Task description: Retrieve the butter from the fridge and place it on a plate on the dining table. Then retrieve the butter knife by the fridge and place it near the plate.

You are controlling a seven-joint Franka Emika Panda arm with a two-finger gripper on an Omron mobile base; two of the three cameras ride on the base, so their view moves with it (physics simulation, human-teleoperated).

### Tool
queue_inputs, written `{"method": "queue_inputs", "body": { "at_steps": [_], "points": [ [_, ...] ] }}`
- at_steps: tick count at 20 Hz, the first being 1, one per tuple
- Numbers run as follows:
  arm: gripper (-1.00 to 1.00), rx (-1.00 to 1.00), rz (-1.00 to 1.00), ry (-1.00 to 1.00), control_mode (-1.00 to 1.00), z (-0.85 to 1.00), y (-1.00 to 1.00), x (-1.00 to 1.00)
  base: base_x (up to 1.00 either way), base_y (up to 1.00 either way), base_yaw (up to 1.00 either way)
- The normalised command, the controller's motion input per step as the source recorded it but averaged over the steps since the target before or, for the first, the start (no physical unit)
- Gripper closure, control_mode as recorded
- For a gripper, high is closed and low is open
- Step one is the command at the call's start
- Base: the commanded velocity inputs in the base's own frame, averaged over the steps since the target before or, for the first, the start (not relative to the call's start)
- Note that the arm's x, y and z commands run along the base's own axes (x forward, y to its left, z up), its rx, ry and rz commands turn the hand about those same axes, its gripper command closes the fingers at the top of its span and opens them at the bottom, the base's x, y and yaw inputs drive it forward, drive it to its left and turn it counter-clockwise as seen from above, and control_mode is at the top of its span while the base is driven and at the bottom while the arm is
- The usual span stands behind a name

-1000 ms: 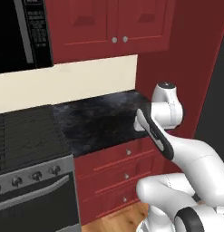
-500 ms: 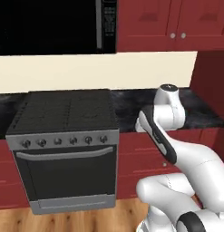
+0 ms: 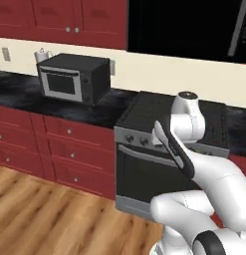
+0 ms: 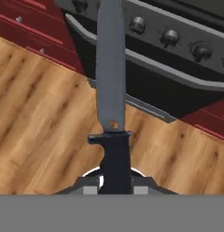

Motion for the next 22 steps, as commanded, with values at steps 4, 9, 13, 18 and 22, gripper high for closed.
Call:
{"method": "queue_inputs", "body": {
  "at_steps": [4,9,13,18,22],
  "points": [
    [1.00,0.00,0.00,0.00,1.00,0.00,0.00,0.00,0.22,0.59,0.65],
    [1.00,0.00,0.00,0.00,1.00,0.00,0.00,0.00,0.13,0.46,0.56],
    [1.00,0.00,0.00,0.00,1.00,0.00,0.00,0.00,0.05,0.04,0.53],
    [1.00,0.00,0.00,0.00,1.00,0.00,0.00,0.00,0.33,0.01,0.47],
    [1.00,0.00,0.00,0.00,1.00,0.00,0.00,0.00,0.71,0.00,0.35]
  ]
}}
